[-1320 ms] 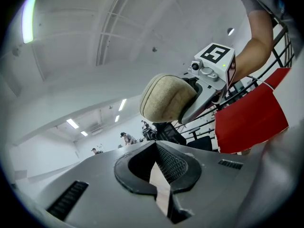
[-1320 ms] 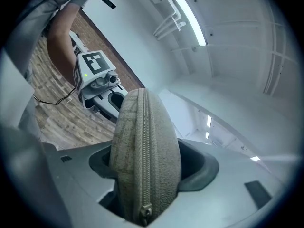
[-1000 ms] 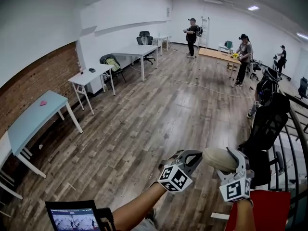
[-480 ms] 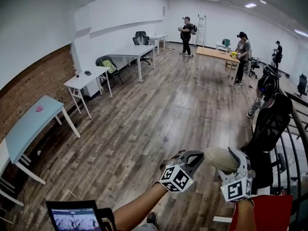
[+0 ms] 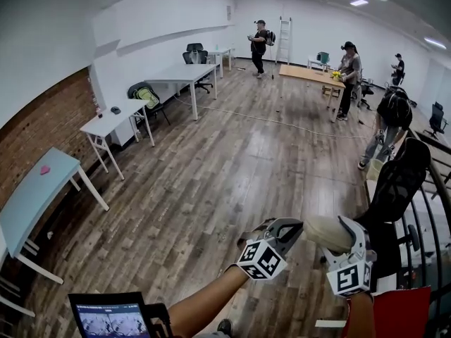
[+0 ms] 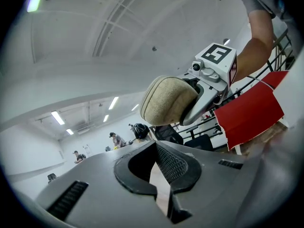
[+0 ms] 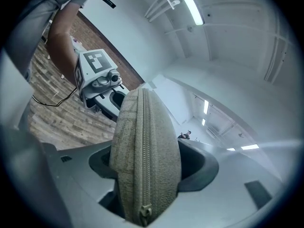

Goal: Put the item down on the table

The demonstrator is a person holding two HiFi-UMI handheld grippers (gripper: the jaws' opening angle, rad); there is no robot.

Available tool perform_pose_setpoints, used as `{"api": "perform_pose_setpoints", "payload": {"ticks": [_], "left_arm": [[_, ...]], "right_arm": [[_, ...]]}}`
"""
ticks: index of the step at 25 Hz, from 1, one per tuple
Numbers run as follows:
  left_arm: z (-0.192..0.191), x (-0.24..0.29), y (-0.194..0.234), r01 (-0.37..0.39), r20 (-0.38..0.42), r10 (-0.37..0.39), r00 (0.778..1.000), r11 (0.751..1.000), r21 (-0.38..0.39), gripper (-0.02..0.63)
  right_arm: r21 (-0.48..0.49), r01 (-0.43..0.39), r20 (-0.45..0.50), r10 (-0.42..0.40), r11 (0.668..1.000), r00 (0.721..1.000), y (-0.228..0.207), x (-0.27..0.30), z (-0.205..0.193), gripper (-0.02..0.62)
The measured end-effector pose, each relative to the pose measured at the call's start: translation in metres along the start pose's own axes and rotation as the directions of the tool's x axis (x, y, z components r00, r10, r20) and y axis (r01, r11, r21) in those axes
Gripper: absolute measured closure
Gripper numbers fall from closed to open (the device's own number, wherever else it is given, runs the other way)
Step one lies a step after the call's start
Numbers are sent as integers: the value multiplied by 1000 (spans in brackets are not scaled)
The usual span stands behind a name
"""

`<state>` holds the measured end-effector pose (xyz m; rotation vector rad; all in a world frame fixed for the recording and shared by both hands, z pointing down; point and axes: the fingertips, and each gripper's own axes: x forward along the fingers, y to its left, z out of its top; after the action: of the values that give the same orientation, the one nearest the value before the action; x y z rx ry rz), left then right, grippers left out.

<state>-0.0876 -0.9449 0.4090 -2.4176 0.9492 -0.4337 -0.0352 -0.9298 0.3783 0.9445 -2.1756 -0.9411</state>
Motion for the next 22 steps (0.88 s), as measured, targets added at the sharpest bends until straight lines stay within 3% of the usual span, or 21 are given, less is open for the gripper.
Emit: {"api": "perform_pose_setpoints", "payload": {"ticks": [9, 19, 22], "left_arm": [[-33, 26, 29, 67, 31, -66, 997, 998, -10, 604], [-53, 75, 57, 60, 10, -60, 998, 998, -12, 604], [-61, 93, 65, 53, -5, -53, 999, 998, -32, 604]], "right_arm": [[32, 24, -67, -21, 999, 998, -7, 48, -15, 291], [67, 32, -65, -27, 997, 997, -43, 86, -55, 291], [64, 2, -60, 2, 998, 998, -48, 101, -66, 291]]}}
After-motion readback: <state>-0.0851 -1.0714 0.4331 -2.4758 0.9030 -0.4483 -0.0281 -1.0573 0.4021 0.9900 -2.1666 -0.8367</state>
